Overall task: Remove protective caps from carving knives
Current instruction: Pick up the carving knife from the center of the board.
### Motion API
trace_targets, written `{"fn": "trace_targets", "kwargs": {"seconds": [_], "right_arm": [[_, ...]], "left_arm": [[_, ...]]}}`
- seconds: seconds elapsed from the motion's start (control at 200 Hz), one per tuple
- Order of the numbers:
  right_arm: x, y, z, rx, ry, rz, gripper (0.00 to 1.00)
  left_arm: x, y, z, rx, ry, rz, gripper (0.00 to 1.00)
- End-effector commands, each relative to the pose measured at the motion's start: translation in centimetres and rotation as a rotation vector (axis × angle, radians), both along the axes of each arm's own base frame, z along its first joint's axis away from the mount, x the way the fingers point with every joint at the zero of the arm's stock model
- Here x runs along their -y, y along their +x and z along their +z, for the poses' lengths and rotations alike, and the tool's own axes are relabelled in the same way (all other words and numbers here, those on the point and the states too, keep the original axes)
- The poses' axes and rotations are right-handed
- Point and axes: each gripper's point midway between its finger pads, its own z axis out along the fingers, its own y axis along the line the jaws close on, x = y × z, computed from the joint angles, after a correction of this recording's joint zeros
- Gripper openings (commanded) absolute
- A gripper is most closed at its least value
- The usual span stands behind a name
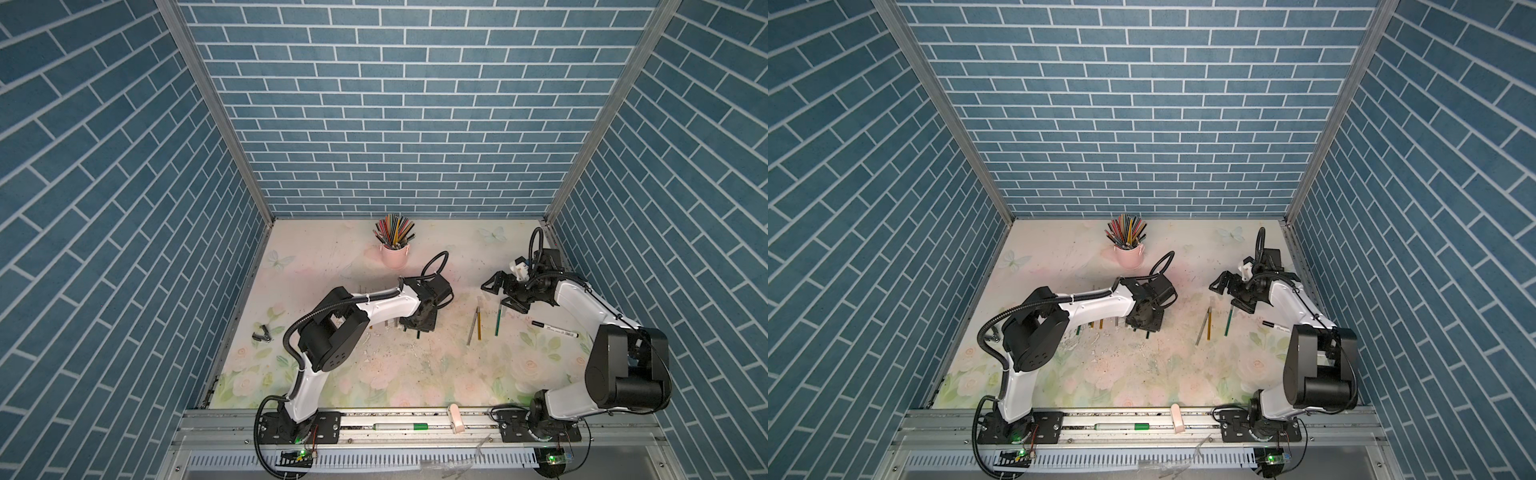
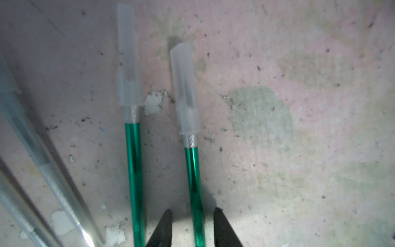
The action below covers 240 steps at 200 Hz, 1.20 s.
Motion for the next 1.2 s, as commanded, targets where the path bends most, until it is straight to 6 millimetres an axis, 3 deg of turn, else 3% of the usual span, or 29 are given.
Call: {"fn": "trace_targets", "kwargs": {"seconds": [0.0,0.455,0.77,1.005,1.195], "right_arm": [[-0.5,-0.5,0.7,0.006,0.02,-0.002,0.98],[-0.9,-0.1,1.0,0.012,0.029,0.005,0.98],[-0.9,-0.6,0.8,0.004,0.024,-0.002,0.98],[-1.0,-0.5,1.0,0.002,0.022,0.015,0.98],[-1.4,-0.2,1.2,0.009,0.028,0.029,0.97]], "left_arm": [[-1.0,-0.3,-1.7,-0.03,0.055,0.009,0.32],[-1.0,-0.4,-2.2,-0.047,0.075,-0.002,0.14],[-0.1,-0.1,-1.3,-0.049,0.063,-0.042,0.03],[0.9,0.5,1.9,-0.003,-0.012,-0.053,0.02],[3.7,0.6,5.7,0.02,-0.178,-0.136,0.02]]}}
